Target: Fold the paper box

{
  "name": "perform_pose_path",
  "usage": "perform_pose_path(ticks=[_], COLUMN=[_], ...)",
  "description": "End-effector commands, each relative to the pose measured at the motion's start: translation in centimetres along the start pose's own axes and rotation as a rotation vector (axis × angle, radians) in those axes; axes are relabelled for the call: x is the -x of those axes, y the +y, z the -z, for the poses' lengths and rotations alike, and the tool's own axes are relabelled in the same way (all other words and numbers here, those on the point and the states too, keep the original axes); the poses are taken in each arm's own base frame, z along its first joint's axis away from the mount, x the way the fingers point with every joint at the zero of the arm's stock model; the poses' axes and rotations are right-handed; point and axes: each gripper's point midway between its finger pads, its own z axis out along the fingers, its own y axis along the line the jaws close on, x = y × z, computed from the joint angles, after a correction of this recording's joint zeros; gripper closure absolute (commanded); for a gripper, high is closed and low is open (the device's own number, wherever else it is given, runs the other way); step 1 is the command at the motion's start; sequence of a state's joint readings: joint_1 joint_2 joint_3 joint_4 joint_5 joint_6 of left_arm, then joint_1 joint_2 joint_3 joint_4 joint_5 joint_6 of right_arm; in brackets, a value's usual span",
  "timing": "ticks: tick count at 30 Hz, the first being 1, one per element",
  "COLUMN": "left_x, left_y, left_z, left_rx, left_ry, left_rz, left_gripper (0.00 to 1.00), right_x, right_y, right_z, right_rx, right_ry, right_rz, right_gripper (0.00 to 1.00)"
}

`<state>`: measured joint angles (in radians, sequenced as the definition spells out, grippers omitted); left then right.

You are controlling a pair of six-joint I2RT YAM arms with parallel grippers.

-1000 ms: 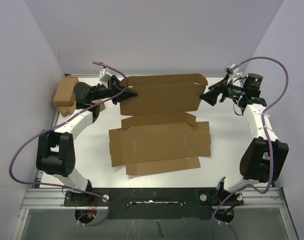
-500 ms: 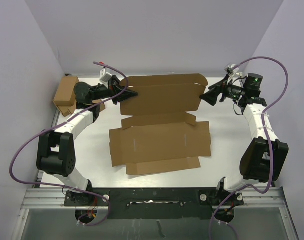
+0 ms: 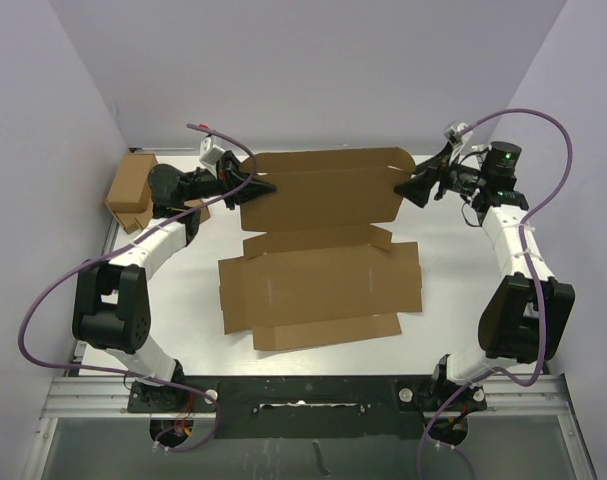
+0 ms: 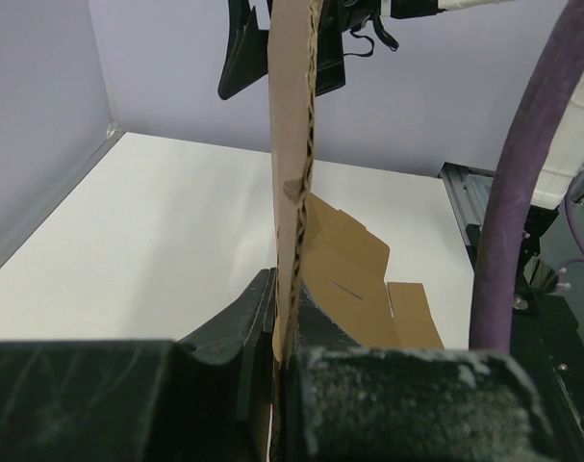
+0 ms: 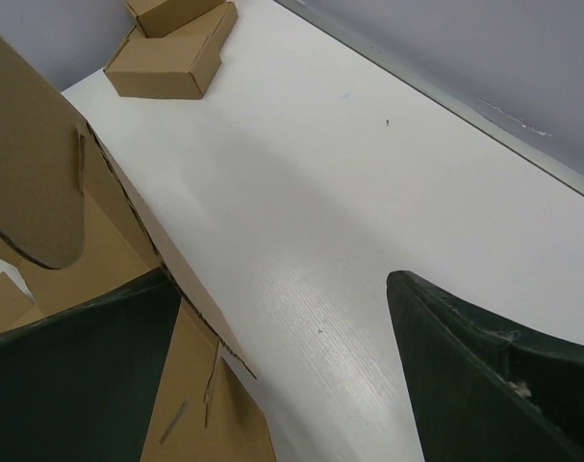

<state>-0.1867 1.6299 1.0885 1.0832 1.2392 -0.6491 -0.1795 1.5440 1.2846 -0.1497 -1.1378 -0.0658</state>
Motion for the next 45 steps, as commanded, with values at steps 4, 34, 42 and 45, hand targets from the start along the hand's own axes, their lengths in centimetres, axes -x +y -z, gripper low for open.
perform_pose_path(ticks=[4,34,42,45], left_x=[2.1,0.1,1.6,2.5], left_y=[-1.6,0.7,1.1,1.0], left_z=[-0.3,-0.1,0.2,0.9], left_rx=[-0.02,0.047,0.099,0.086], left_ry=[-0.022,0.009,-0.069,-0.102], left_rz=[-0.08,-0.04,-0.115,-0.146], left_gripper=[1.0,1.0,1.0,1.0], right_x=[1.8,4.6,4.6,4.2], right_y=[2.2,4.3,4.3,4.0], right_z=[-0.5,1.1,2.2,3.6], right_rx=[0.121,0.147,0.151,0.15], right_ry=[-0.062,-0.098,-0.083,-0.081], right_rz=[0.1,0.283,0.282,0.285], right_gripper=[0.26,1.0,0.67,0.37])
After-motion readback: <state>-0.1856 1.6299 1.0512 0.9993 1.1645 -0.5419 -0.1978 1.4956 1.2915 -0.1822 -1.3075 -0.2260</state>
